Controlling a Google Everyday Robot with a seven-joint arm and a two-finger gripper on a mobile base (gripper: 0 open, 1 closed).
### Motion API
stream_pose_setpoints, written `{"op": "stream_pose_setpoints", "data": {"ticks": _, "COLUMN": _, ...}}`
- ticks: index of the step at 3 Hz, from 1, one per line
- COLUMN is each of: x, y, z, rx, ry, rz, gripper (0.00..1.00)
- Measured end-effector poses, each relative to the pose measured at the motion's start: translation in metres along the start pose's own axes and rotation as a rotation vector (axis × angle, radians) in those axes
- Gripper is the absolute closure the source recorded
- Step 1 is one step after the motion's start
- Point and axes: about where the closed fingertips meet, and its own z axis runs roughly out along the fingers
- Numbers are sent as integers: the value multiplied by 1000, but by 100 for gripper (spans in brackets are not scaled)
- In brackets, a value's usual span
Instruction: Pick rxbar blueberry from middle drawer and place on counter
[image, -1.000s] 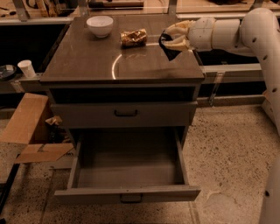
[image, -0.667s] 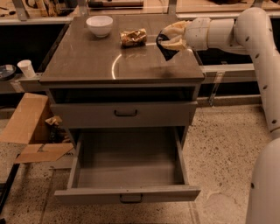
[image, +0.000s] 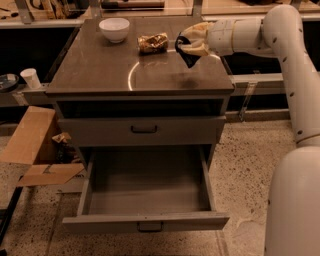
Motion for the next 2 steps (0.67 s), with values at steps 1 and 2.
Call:
{"op": "stream_pose_setpoints", "data": {"ticks": 1, "x": 1, "y": 1, "z": 7, "rx": -19, "ry": 2, "rz": 5, "gripper": 5}}
{"op": "stream_pose_setpoints", "data": {"ticks": 2, "x": -3, "y": 2, "z": 10, "rx": -40, "ry": 2, "rz": 7, "gripper": 0}}
